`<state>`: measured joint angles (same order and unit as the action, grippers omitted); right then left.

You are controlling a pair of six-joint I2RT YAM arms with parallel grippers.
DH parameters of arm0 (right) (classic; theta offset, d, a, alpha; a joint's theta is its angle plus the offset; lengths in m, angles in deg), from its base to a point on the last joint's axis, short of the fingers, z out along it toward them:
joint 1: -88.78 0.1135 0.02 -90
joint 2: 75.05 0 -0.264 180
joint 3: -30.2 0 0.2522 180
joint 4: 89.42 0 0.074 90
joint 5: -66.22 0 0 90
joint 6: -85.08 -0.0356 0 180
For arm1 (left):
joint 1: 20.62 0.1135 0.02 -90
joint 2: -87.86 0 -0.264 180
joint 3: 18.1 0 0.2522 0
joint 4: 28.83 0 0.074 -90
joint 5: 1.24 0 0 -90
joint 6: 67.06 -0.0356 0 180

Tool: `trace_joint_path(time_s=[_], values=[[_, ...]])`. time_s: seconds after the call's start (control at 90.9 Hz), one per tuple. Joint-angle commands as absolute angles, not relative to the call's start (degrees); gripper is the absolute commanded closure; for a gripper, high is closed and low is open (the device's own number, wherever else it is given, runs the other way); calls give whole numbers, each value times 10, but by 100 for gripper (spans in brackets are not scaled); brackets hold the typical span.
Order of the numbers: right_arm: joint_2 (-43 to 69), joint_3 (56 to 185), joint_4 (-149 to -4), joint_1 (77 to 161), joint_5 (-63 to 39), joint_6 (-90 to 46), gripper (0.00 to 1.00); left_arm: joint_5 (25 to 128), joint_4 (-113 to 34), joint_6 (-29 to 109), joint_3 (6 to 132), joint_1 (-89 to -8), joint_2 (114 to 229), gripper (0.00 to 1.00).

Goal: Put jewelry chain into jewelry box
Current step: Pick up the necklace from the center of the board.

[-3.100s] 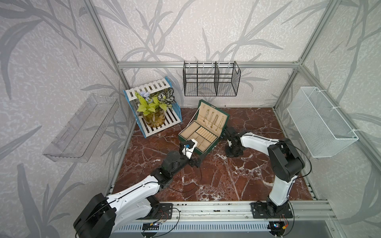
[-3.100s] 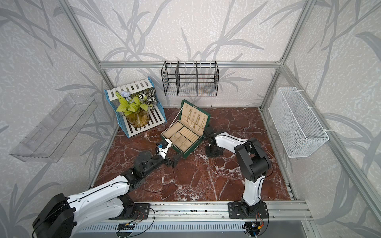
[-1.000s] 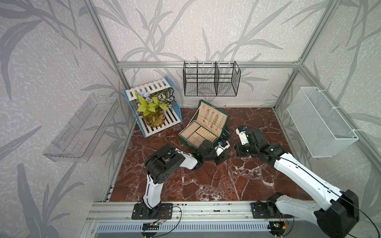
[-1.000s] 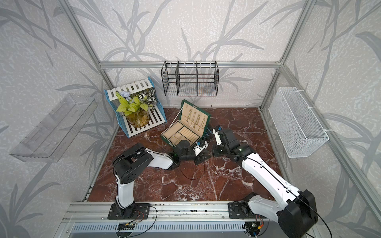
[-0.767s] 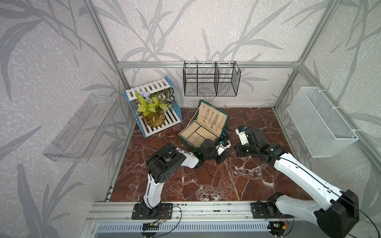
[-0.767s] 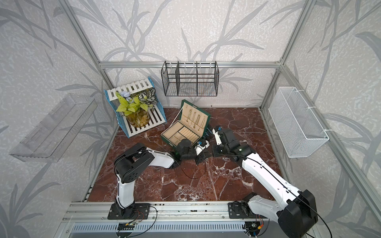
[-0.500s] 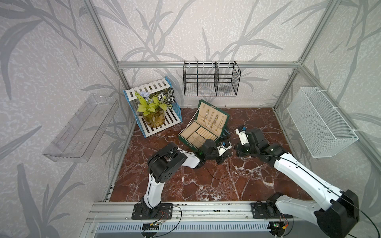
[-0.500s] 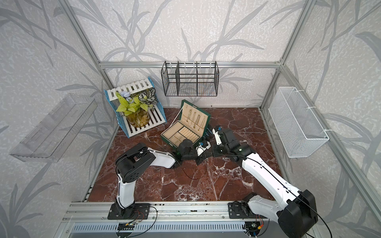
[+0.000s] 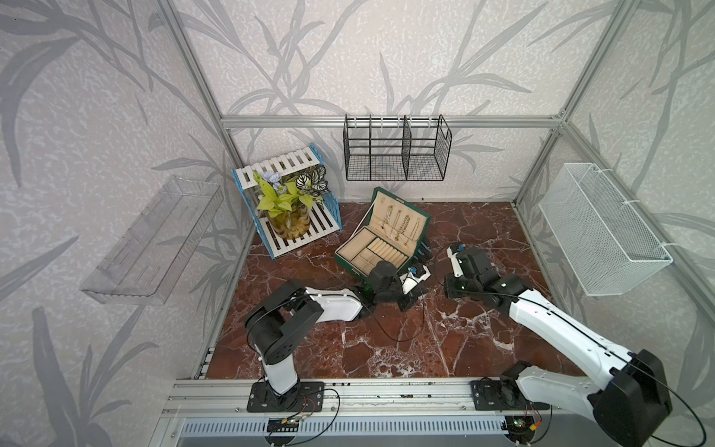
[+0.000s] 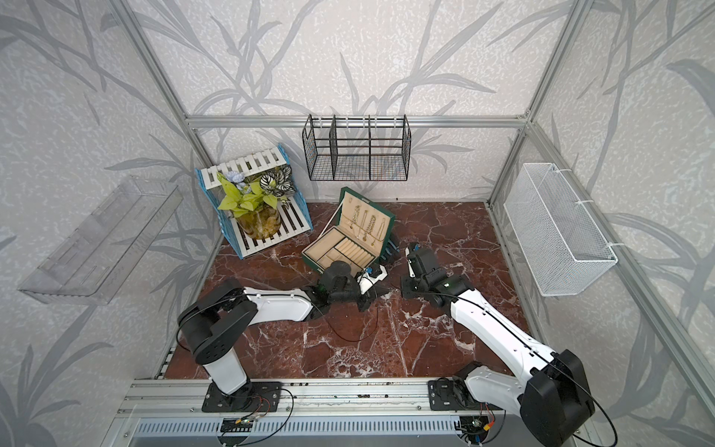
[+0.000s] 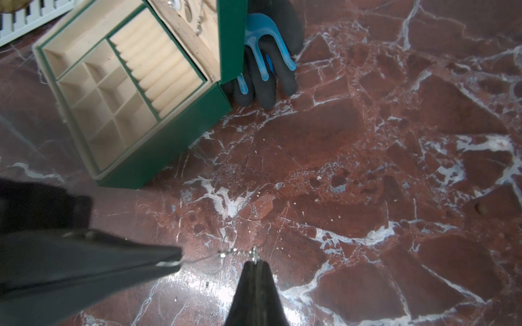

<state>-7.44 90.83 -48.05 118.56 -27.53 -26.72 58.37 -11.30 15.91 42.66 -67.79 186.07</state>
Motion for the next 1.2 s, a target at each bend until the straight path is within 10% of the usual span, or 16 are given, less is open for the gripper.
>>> trace_joint_path(time_s=[0.0,0.363,0.792,1.188], values=[[-48,886,-521,1185,-278,-299,100,540,-236,148,430,-679,1824,100],[-118,823,-568,1175,-227,-269,36,601,-319,176,441,-677,1725,100],[-225,647,-824,1175,-20,-131,30,598,-366,188,471,-677,1671,100],[-300,548,-999,1189,-32,-104,26,539,-366,192,499,-679,1639,100]])
